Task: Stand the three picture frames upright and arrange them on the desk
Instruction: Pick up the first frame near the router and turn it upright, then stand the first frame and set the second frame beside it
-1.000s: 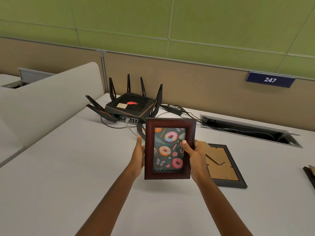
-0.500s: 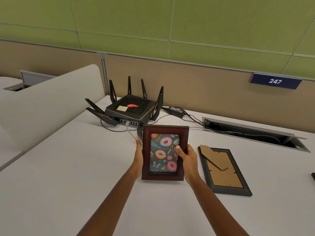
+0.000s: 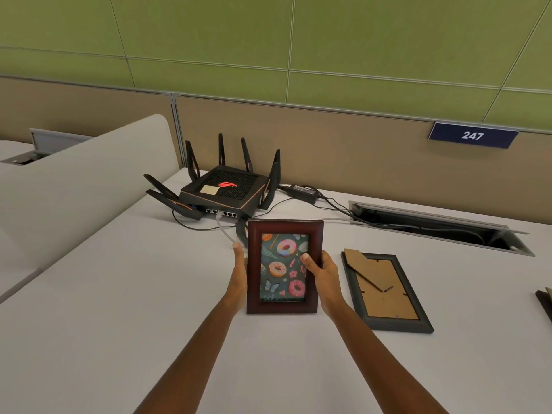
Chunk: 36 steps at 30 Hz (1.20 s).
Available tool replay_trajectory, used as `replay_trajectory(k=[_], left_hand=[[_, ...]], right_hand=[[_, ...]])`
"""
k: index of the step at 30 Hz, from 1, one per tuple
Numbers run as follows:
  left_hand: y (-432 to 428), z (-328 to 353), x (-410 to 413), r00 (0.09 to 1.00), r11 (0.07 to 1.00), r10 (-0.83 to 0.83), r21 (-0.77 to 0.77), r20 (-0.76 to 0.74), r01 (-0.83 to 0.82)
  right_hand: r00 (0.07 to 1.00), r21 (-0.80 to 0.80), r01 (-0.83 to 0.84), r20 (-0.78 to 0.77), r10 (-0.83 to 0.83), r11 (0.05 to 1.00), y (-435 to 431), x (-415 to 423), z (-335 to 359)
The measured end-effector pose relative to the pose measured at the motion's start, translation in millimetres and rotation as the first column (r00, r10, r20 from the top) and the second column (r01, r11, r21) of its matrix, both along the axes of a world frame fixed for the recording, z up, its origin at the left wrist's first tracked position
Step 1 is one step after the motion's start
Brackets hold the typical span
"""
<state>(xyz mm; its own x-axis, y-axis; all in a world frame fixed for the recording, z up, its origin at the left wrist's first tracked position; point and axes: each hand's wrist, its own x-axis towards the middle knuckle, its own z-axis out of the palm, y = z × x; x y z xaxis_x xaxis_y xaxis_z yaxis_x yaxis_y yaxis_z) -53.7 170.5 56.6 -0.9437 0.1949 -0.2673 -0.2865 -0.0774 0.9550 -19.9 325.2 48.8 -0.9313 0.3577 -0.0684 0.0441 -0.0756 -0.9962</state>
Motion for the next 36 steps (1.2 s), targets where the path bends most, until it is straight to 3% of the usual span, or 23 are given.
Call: replay_trajectory(k=[2, 5, 7, 10, 14, 19, 23, 25, 29, 32, 36], left_hand=[[3.2, 2.0, 6.1, 0.989, 0.988, 0.105, -0.106, -0.101, -0.115], [8.3, 9.2, 17.9, 0.872, 0.858, 0.236, -0.329, -0.429, -0.394], [13.7, 14.6, 28.7, 0.761, 0.803, 0.173, -0.358, -0.626, -0.477], [24.7, 17.6, 46.2, 0.591, 0.771, -0.021, -0.390, -0.806, -0.504], [50.8, 14.2, 66.9, 0.380, 0.719, -0.302, -0.471, -0.874, -0.512], [90.7, 0.6, 89.4, 0.334, 0.700, -0.507, -0.605, -0.795, -0.378], [121.4, -13.3, 102.6, 0.399, 0.629, -0.609, -0.724, -0.686, -0.284], [135.0, -22.5, 107.4, 0.490, 0.591, -0.627, -0.780, -0.606, -0.208], [156.2, -40.5, 116.6, 0.672, 0.503, -0.618, -0.862, -0.408, -0.060], [166.6, -46.1, 123.8, 0.789, 0.496, -0.551, -0.867, -0.273, 0.046], [179.9, -53.1, 127.9, 0.849, 0.487, -0.510, -0.860, -0.138, 0.153]], right_hand=[[1.000, 0.046, -0.028, 0.008, 0.028, 0.999, 3.9, 3.6, 1.1], [0.999, 0.167, -0.023, -0.024, 0.028, 0.986, 15.1, 14.7, 0.7], [0.999, 0.267, 0.020, -0.047, -0.007, 0.963, 27.4, 24.7, -1.4], [0.997, 0.406, 0.077, -0.043, -0.065, 0.910, 52.7, 40.8, -5.4], [0.988, 0.543, 0.139, -0.018, -0.154, 0.828, 89.7, 64.5, -8.5], [0.985, 0.614, 0.127, 0.014, -0.172, 0.779, 127.3, 97.7, -13.3], [0.972, 0.675, 0.067, 0.124, -0.202, 0.735, 153.8, 115.3, -23.2], [0.961, 0.735, 0.004, 0.184, -0.205, 0.678, 164.9, 121.1, -29.6], [0.909, 0.746, -0.110, 0.343, -0.237, 0.657, 179.0, 129.8, -41.5], [0.893, 0.744, -0.176, 0.396, -0.213, 0.645, 184.7, 133.2, -46.9], [0.889, 0.770, -0.229, 0.415, -0.195, 0.596, 186.6, 131.8, -48.8]])
